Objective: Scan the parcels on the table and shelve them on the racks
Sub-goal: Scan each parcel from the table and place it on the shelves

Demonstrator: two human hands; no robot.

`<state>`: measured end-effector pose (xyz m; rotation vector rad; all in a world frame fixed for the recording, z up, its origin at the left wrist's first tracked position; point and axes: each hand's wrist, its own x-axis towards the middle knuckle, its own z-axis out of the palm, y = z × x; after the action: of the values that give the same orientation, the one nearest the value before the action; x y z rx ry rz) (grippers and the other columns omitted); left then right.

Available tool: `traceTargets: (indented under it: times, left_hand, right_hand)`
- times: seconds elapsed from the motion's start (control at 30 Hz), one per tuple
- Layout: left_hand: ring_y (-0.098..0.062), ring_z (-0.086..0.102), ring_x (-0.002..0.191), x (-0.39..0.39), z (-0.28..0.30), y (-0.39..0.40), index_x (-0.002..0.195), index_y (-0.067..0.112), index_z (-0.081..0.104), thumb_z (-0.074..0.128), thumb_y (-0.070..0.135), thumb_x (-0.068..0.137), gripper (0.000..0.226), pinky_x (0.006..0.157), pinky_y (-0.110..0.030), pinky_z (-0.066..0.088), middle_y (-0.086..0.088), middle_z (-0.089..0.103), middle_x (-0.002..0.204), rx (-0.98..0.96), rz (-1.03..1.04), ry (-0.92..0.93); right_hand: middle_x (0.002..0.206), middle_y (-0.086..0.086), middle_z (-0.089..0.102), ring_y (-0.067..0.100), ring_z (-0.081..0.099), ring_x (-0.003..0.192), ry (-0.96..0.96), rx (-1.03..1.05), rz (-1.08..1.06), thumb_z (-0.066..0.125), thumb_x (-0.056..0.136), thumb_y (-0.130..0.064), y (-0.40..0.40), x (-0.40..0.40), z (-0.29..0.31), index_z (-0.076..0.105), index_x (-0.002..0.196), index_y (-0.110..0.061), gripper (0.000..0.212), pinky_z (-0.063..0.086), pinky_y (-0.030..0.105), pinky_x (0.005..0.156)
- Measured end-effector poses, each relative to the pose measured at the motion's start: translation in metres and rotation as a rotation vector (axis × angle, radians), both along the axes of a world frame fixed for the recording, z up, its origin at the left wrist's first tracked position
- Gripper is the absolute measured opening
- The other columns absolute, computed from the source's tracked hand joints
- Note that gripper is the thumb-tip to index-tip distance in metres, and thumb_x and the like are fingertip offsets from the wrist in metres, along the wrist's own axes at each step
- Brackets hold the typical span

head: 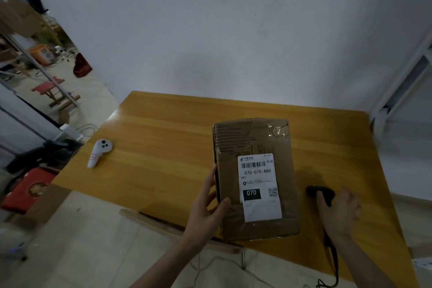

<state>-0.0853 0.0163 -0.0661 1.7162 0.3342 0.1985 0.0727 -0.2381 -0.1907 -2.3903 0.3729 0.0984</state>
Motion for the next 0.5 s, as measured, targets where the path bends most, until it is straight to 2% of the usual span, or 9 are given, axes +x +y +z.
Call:
traceTargets:
  times: [0.07,0.13,0.17,0.2,0.23,0.3,0.37,0.43,0.5]
  left_hand:
    - [-0.008,0.050,0.127,0.000,0.003,0.000,0.134,0.065,0.029,0.067,0.053,0.075,0.071,0.099,-0.046,0.050,0.021,0.044,0.142,-0.016,-0.018,0.000]
    - [-0.009,0.052,0.126,-0.002,0.008,-0.001,0.134,0.066,0.029,0.069,0.060,0.071,0.075,0.098,-0.044,0.051,0.018,0.044,0.142,-0.052,-0.046,0.013]
    - [-0.010,0.053,0.125,-0.004,0.010,-0.002,0.134,0.067,0.028,0.070,0.061,0.070,0.077,0.097,-0.044,0.051,0.016,0.045,0.142,-0.073,-0.061,0.019]
    - [-0.010,0.054,0.124,-0.006,0.012,-0.002,0.135,0.067,0.027,0.070,0.061,0.069,0.079,0.096,-0.044,0.052,0.015,0.045,0.141,-0.095,-0.077,0.023]
    - [-0.011,0.055,0.123,-0.009,0.014,-0.001,0.136,0.066,0.025,0.070,0.059,0.069,0.081,0.096,-0.044,0.052,0.014,0.045,0.141,-0.116,-0.089,0.023]
    - [-0.012,0.056,0.122,-0.015,0.019,0.001,0.138,0.064,0.022,0.072,0.059,0.068,0.086,0.095,-0.045,0.053,0.013,0.045,0.141,-0.150,-0.120,0.026]
    - [-0.011,0.057,0.120,-0.023,0.024,0.003,0.138,0.062,0.024,0.074,0.059,0.066,0.088,0.092,-0.042,0.055,0.014,0.047,0.139,-0.185,-0.160,0.028]
    - [-0.005,0.060,0.113,-0.031,0.033,0.002,0.137,0.056,0.030,0.074,0.050,0.074,0.078,0.083,-0.031,0.057,0.016,0.050,0.134,-0.216,-0.192,0.003]
    - [0.001,0.061,0.108,-0.040,0.044,0.000,0.132,0.053,0.033,0.070,0.037,0.082,0.065,0.078,-0.023,0.055,0.018,0.051,0.130,-0.220,-0.232,-0.025]
  right_hand:
    - [0.148,0.005,0.034,0.027,0.034,0.134,-0.152,0.298,0.188,0.055,0.092,-0.039,0.009,-0.013,0.057,0.038,0.144,-0.016,0.059,0.037,0.048,0.104]
    - [0.142,-0.019,0.040,0.007,0.040,0.127,-0.054,0.642,0.345,0.051,0.084,-0.062,0.019,-0.036,0.114,0.035,0.143,-0.042,0.064,0.039,0.038,0.102]
    - [0.135,-0.030,0.041,0.000,0.042,0.122,-0.001,0.731,0.397,0.051,0.073,-0.078,0.022,-0.048,0.134,0.032,0.138,-0.053,0.072,0.041,0.032,0.098]
    - [0.129,-0.040,0.038,-0.005,0.040,0.120,0.031,0.732,0.443,0.050,0.060,-0.088,0.023,-0.059,0.148,0.029,0.134,-0.062,0.081,0.043,0.029,0.095]
    - [0.126,-0.045,0.034,-0.006,0.038,0.122,0.038,0.721,0.484,0.050,0.052,-0.091,0.023,-0.068,0.156,0.026,0.131,-0.067,0.085,0.044,0.030,0.096]
    - [0.126,-0.047,0.030,-0.008,0.037,0.124,0.028,0.741,0.506,0.058,0.050,-0.088,0.023,-0.088,0.169,0.024,0.128,-0.072,0.086,0.046,0.033,0.098]
    - [0.124,-0.042,0.036,-0.015,0.041,0.113,0.008,0.794,0.462,0.064,0.063,-0.075,0.023,-0.108,0.180,0.027,0.125,-0.069,0.073,0.050,0.019,0.083]
    - [0.126,-0.030,0.045,-0.009,0.049,0.108,-0.004,0.837,0.386,0.060,0.077,-0.048,0.020,-0.127,0.186,0.031,0.125,-0.064,0.058,0.052,0.015,0.070]
    - [0.130,-0.021,0.051,0.001,0.056,0.112,-0.030,0.870,0.323,0.063,0.079,-0.041,0.014,-0.149,0.189,0.037,0.127,-0.060,0.058,0.054,0.017,0.071]
